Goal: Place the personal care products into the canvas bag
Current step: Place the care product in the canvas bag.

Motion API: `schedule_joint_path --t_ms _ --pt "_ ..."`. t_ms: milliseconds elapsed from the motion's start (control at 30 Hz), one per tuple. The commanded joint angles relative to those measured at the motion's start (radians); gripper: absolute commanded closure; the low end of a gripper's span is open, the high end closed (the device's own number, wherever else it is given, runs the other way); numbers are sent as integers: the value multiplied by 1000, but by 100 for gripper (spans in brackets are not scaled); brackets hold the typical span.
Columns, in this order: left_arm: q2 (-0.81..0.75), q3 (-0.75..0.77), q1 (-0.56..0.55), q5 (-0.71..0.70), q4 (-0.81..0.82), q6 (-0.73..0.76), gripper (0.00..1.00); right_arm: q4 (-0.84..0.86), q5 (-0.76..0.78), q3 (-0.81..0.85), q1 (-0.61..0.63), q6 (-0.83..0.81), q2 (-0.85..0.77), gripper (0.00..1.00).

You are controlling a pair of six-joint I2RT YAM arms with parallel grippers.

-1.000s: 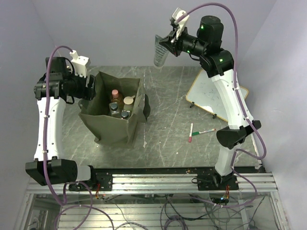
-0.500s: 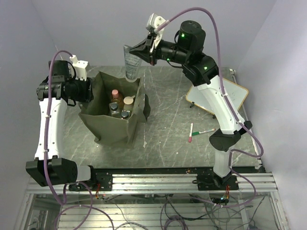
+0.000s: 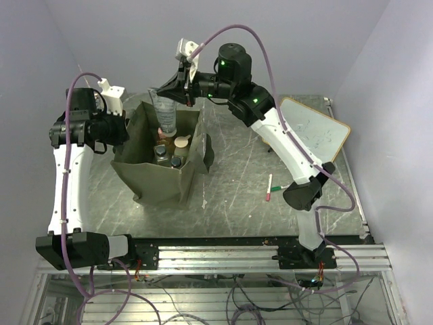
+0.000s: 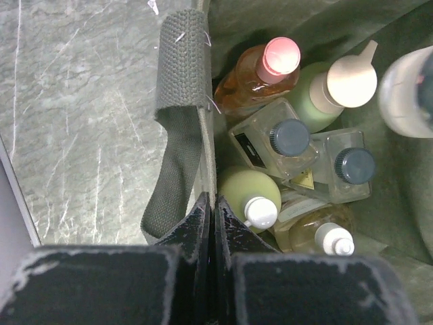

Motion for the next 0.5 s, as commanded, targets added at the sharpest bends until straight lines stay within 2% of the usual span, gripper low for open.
schedule_joint_path --t_ms 0,467 --pt "-21 -5 10 44 11 18 93 164 -50 14 2 30 34 100" --pt "-11 4 10 50 1 18 93 283 -68 27 6 76 133 100"
